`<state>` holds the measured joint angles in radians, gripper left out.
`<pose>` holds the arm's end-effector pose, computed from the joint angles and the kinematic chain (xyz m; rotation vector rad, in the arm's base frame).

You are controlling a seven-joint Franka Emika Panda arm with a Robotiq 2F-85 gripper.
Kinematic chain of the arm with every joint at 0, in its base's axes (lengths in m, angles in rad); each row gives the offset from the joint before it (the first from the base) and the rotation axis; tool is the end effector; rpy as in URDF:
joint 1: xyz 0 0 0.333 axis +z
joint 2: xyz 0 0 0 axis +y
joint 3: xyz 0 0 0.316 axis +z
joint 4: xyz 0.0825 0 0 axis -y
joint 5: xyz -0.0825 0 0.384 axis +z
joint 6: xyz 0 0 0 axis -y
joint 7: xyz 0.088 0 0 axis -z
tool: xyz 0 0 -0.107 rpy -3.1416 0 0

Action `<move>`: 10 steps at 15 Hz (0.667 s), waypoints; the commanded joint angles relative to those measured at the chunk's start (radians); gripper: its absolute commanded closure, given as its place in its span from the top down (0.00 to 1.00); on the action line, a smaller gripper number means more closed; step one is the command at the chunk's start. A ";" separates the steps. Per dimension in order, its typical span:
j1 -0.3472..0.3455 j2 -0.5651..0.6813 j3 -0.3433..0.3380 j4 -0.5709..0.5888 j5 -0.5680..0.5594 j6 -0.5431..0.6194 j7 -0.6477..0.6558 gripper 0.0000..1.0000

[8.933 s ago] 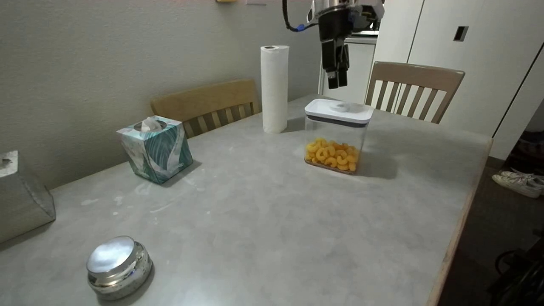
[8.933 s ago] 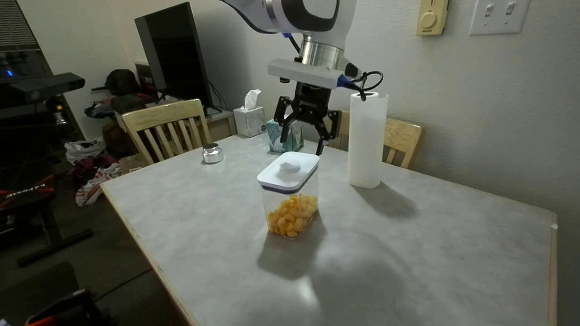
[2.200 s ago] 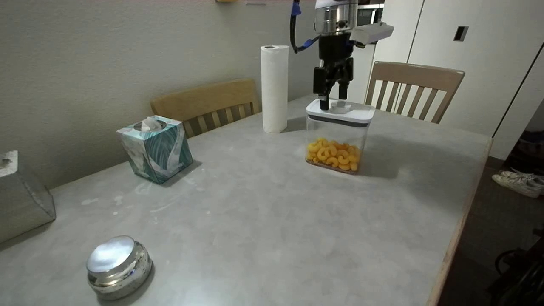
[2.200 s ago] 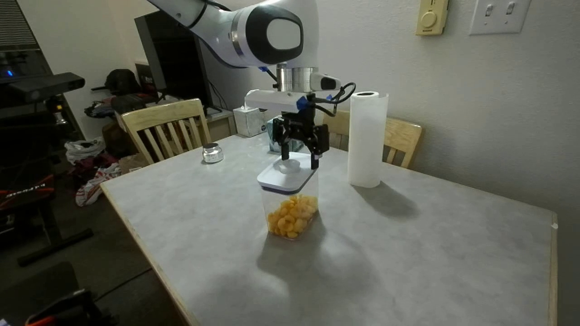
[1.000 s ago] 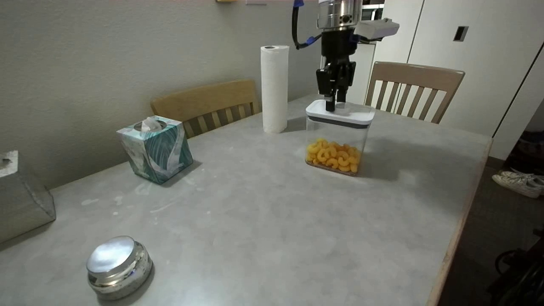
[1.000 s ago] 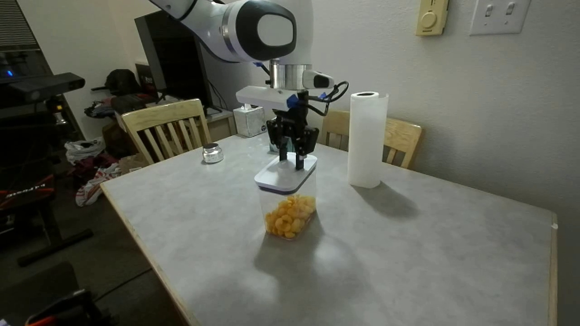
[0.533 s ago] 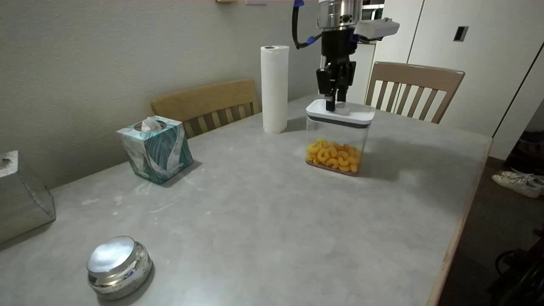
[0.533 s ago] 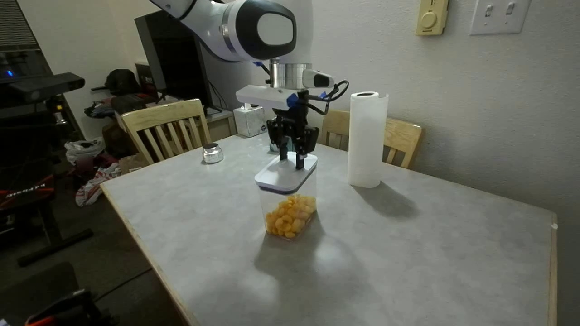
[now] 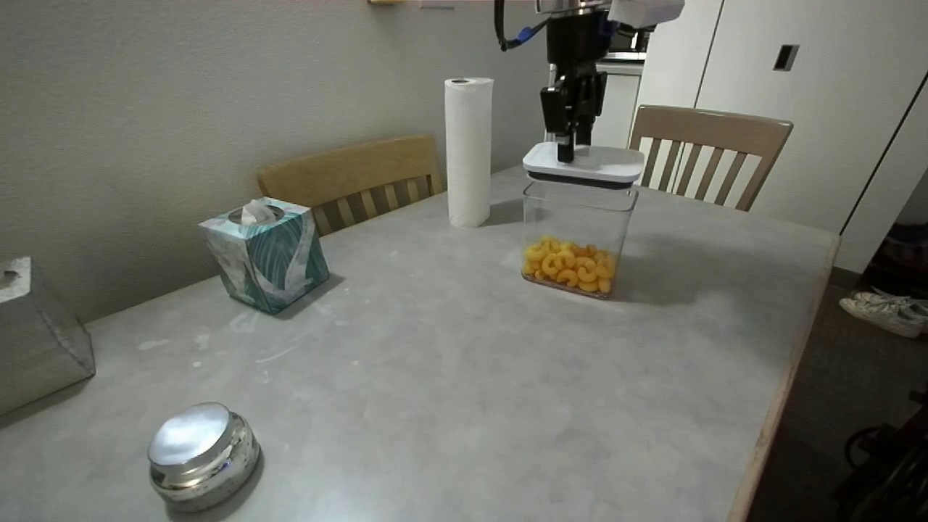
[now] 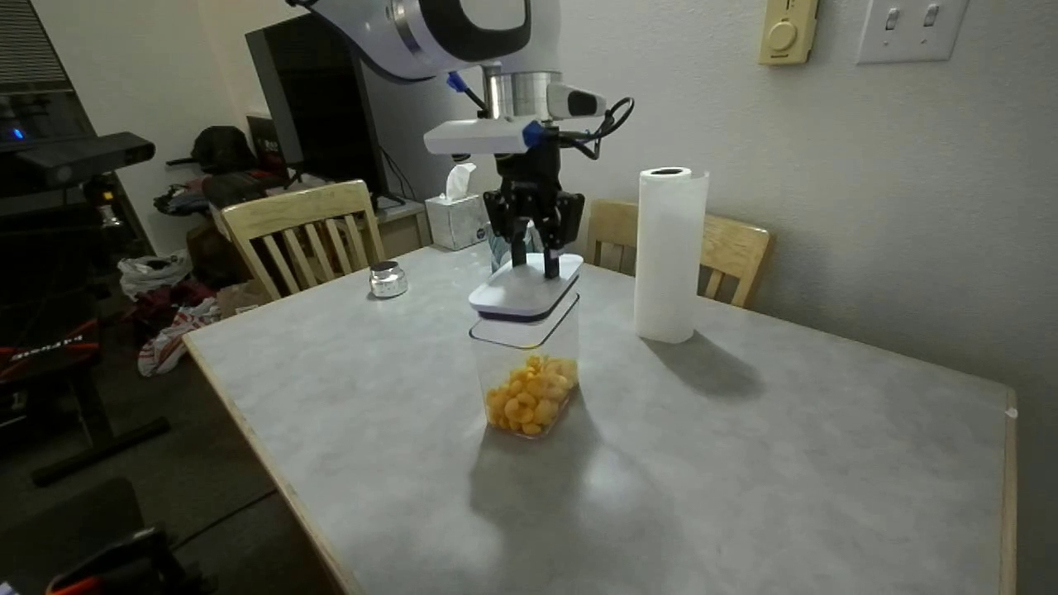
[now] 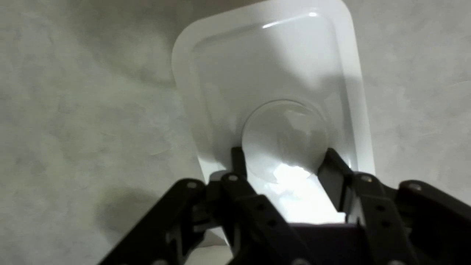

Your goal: Press the button atop the lid and then put the lid on the table

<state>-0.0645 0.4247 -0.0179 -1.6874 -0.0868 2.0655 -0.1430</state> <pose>0.6575 -0.0577 0.3490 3.0591 0.1608 -0.0853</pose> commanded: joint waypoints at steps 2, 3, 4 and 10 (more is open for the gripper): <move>0.023 -0.022 -0.007 0.052 -0.039 -0.070 0.009 0.27; 0.027 -0.015 -0.004 0.067 -0.039 -0.071 0.011 0.27; 0.031 -0.006 -0.002 0.081 -0.037 -0.062 0.015 0.27; 0.055 0.068 0.012 0.161 -0.023 0.052 0.018 0.27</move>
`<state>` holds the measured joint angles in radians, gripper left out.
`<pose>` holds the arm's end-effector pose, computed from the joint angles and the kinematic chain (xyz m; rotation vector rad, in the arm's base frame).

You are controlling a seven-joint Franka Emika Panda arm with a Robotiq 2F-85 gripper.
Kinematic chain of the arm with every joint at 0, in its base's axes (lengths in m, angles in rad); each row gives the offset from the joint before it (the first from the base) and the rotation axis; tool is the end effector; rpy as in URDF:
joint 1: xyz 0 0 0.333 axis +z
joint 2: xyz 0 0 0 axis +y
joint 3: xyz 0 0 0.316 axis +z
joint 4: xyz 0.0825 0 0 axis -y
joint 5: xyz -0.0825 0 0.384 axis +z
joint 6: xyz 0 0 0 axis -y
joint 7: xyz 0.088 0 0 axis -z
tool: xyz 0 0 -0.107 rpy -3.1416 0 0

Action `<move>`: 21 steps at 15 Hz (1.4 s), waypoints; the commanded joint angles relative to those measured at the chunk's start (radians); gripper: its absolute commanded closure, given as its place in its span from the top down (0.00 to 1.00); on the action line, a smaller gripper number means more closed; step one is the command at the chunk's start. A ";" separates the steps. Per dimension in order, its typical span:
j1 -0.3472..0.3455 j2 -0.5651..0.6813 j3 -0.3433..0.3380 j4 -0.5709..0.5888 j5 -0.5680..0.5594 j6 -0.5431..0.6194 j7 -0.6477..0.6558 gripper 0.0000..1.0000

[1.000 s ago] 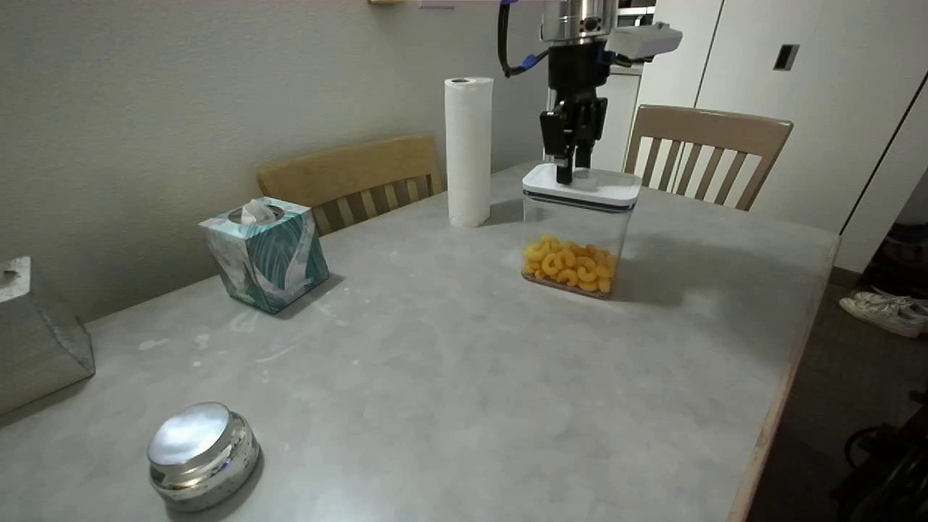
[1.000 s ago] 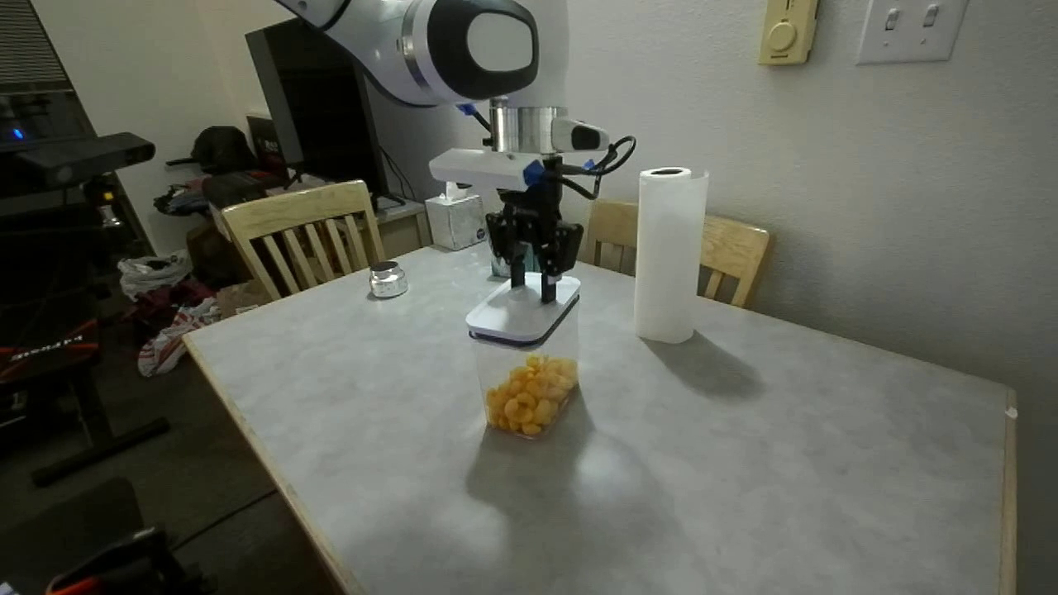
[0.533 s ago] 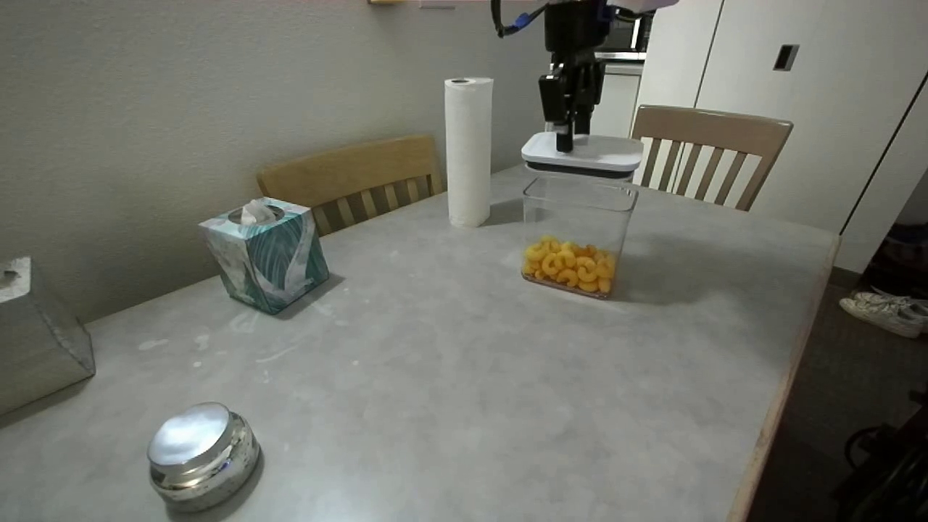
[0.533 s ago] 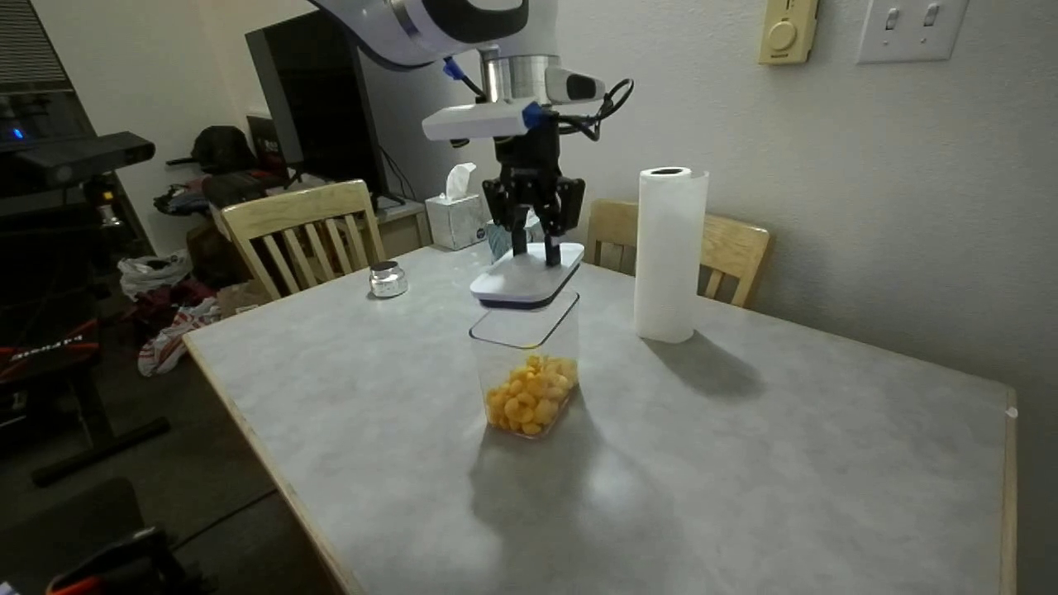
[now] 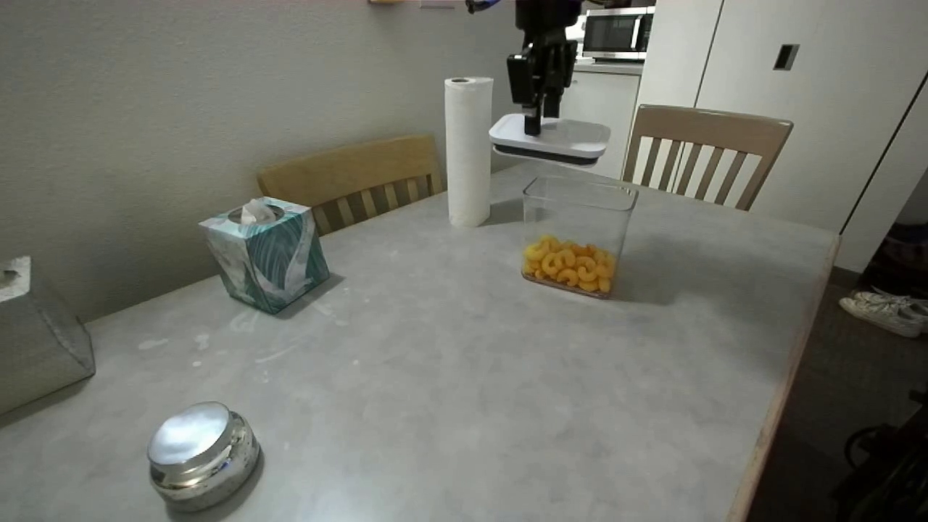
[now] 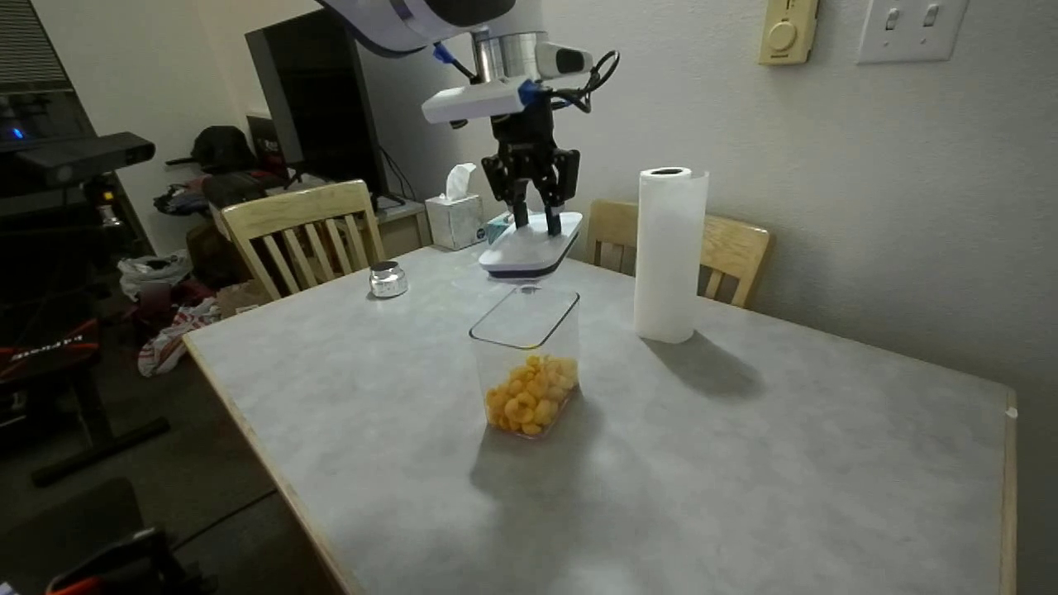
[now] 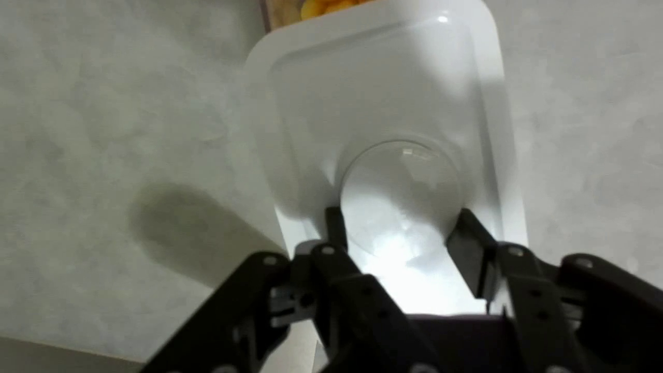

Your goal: Press the button atop the lid and then put the lid on the table

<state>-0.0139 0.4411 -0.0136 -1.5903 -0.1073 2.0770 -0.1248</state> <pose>0.6827 -0.0230 0.3842 3.0287 0.2255 0.0573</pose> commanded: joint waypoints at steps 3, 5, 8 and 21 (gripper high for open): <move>0.013 0.104 0.016 0.121 0.015 0.065 0.011 0.27; 0.019 0.138 0.022 0.160 0.031 0.062 0.028 0.27; 0.024 0.188 0.043 0.220 0.059 0.053 0.026 0.27; -0.019 0.339 0.151 0.337 0.269 0.010 -0.081 0.27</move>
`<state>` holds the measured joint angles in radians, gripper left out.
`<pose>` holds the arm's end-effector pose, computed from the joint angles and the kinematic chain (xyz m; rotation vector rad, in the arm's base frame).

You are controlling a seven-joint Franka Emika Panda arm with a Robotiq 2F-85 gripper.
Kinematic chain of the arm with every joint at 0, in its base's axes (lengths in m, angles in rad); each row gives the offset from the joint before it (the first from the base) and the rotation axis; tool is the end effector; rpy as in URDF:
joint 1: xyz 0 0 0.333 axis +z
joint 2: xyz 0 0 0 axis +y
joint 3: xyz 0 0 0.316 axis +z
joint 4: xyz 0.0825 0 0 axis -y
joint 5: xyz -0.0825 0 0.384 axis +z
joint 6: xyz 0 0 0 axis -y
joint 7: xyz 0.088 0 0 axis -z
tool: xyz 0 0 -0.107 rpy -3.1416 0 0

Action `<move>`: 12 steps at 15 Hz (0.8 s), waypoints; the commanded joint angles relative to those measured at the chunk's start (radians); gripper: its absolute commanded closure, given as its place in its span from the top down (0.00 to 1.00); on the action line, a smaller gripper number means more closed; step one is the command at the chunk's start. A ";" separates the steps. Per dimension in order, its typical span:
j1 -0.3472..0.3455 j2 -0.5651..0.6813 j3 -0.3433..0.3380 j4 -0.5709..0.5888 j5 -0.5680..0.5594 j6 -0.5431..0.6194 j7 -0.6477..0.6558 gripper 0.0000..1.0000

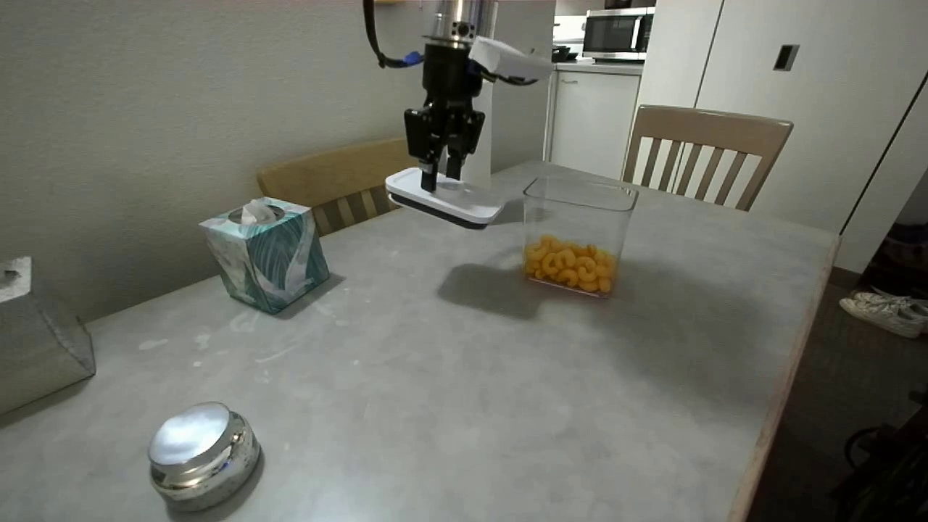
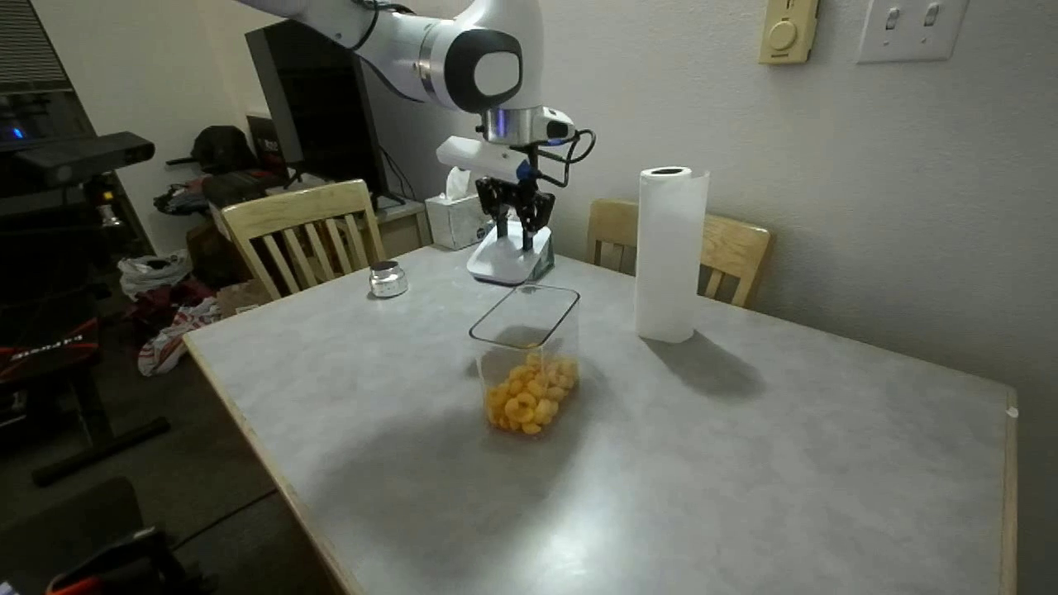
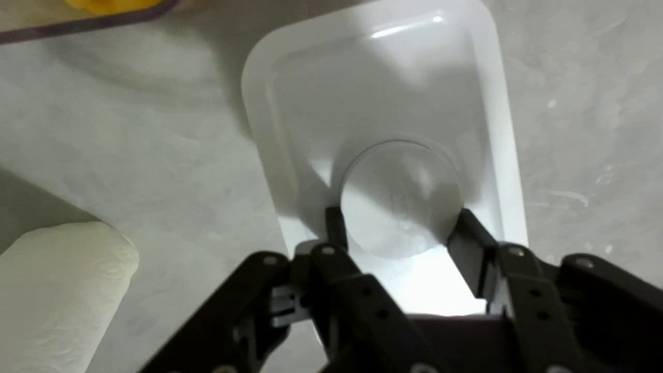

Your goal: Press the button atop the lid and then put the lid on the table

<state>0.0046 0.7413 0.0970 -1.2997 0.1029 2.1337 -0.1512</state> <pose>0.7490 0.0630 0.3138 -2.9754 -0.2587 -0.1483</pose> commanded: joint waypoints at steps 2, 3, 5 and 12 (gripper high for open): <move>-0.046 0.053 0.056 0.054 0.092 -0.086 -0.074 0.27; -0.047 0.059 0.058 0.059 0.101 -0.105 -0.075 0.27; -0.054 0.073 0.061 0.069 0.115 -0.146 -0.087 0.27; -0.063 0.136 0.040 0.116 0.049 -0.258 -0.252 0.27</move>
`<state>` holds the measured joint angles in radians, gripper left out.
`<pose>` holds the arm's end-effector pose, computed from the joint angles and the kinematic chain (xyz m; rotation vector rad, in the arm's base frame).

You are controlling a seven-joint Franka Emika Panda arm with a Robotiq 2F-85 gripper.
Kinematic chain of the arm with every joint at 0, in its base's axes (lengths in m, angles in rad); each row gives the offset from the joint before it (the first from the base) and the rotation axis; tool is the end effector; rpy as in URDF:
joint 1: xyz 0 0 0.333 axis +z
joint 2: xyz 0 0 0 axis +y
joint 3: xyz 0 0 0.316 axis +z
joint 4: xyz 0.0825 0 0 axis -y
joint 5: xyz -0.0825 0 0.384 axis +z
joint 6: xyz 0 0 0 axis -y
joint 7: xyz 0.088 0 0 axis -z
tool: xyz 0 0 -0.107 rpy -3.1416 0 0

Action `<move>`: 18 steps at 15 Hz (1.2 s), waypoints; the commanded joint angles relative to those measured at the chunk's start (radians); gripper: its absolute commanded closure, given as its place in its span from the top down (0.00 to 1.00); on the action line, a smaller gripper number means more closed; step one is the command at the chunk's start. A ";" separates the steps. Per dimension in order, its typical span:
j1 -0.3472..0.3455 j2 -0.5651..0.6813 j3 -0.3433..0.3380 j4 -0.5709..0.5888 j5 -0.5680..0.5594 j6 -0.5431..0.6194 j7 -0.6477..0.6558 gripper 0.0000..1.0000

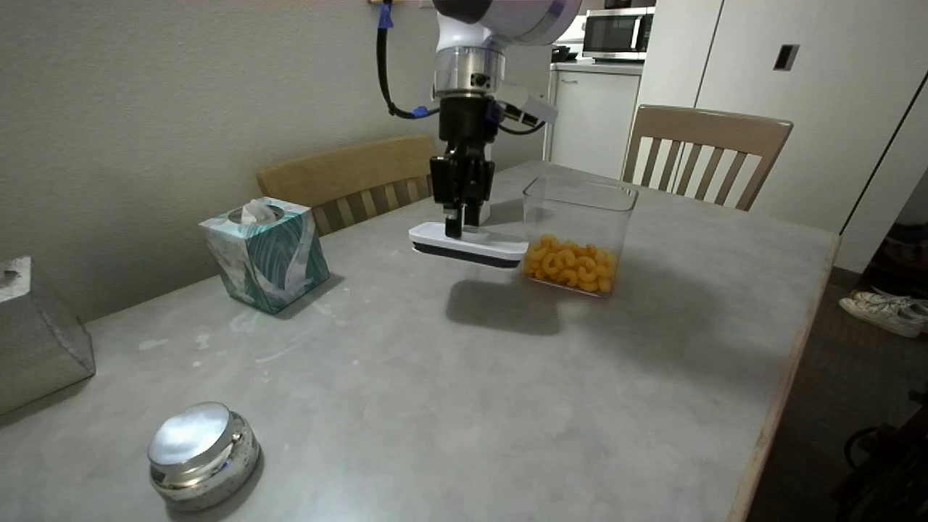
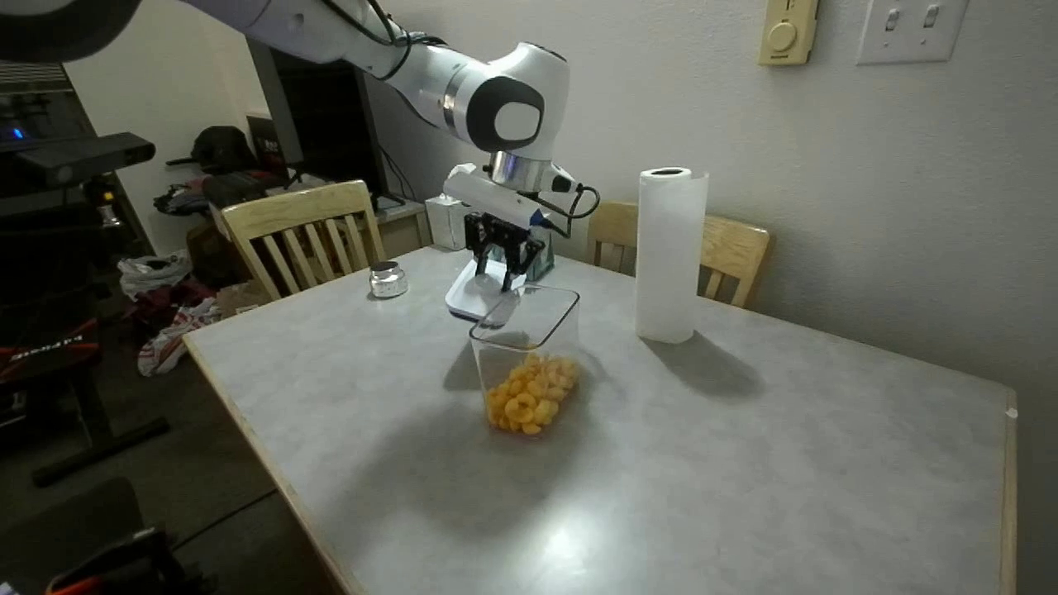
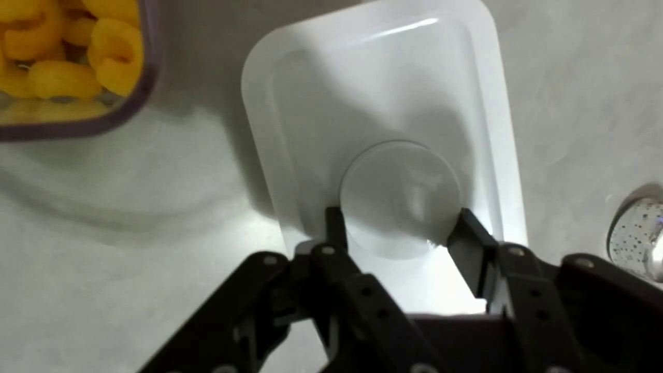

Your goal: Press the button atop the lid and then put the lid on the table

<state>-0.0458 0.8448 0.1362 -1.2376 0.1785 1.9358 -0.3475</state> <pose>0.7370 0.0536 0.2523 -2.8182 -0.4601 0.1498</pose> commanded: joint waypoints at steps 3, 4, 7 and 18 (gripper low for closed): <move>-0.012 0.074 -0.010 0.096 -0.053 -0.097 -0.067 0.27; -0.010 0.089 -0.013 0.114 -0.055 -0.109 -0.052 0.27; 0.004 0.135 -0.035 0.185 -0.042 -0.159 0.079 0.27; 0.027 0.243 -0.048 0.385 -0.043 -0.307 0.281 0.50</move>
<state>-0.0269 1.0484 0.0941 -0.9404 0.1366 1.6860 -0.0671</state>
